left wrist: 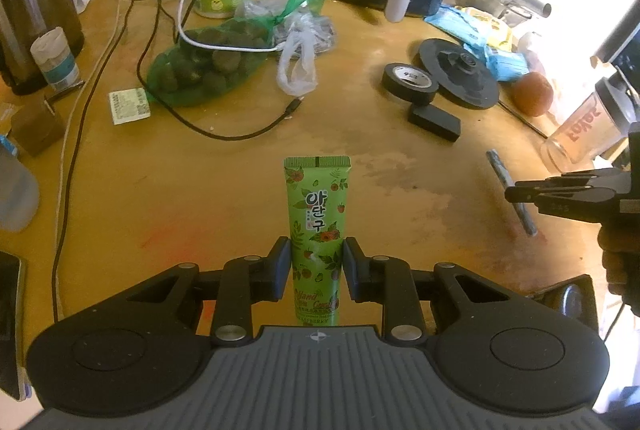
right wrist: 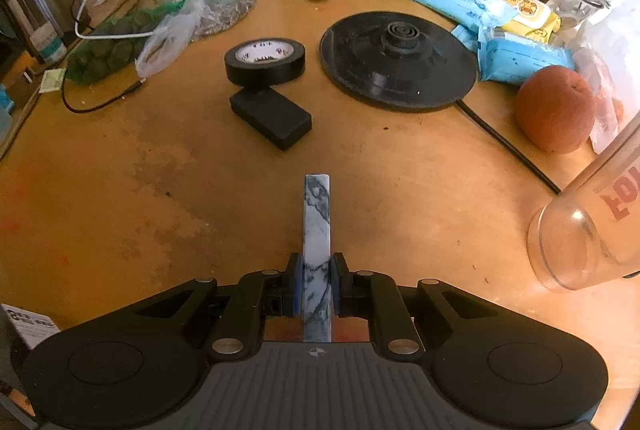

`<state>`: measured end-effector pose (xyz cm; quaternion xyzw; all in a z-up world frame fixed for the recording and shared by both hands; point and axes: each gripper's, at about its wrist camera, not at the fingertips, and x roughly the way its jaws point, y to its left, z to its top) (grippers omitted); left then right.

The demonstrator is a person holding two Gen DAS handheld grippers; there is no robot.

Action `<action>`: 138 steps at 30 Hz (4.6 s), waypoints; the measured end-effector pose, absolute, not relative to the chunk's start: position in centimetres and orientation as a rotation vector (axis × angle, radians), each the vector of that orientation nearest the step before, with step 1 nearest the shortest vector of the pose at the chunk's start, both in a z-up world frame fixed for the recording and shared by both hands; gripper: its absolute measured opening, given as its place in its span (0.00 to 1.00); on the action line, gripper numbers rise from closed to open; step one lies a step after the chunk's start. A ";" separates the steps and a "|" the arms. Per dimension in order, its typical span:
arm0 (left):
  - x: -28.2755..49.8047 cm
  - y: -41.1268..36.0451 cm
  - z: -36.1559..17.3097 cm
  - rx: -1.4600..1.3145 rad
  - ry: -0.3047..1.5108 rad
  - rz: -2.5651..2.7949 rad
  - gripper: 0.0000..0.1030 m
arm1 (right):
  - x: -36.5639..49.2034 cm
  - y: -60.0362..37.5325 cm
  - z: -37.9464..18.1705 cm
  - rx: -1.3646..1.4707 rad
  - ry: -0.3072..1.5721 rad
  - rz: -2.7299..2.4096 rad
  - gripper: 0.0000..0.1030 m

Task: Organize objects
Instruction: 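Grasp and lift the marbled stick with the right gripper while the left holds the tube, then lower the green tube into the box with the left gripper while the right lowers the marbled stick in, then open both grippers in the box and withdraw them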

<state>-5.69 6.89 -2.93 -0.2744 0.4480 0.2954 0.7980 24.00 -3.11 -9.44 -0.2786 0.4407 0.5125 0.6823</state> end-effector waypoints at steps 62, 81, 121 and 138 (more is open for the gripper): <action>0.8 -4.9 -0.9 -0.542 1.108 0.311 0.27 | 20.5 -17.4 -0.7 -0.309 1.031 1.387 0.16; -0.8 -6.6 -0.9 -0.701 1.029 0.357 0.39 | 18.9 -20.6 -1.1 -0.294 1.054 1.428 0.16; -1.7 -4.0 -0.7 -0.626 1.038 0.428 0.39 | 17.8 -17.8 -1.2 -0.307 1.028 1.352 1.00; 0.1 -1.2 -0.7 -0.533 1.051 0.437 0.53 | 18.8 -15.5 -1.5 -0.328 1.025 1.284 1.00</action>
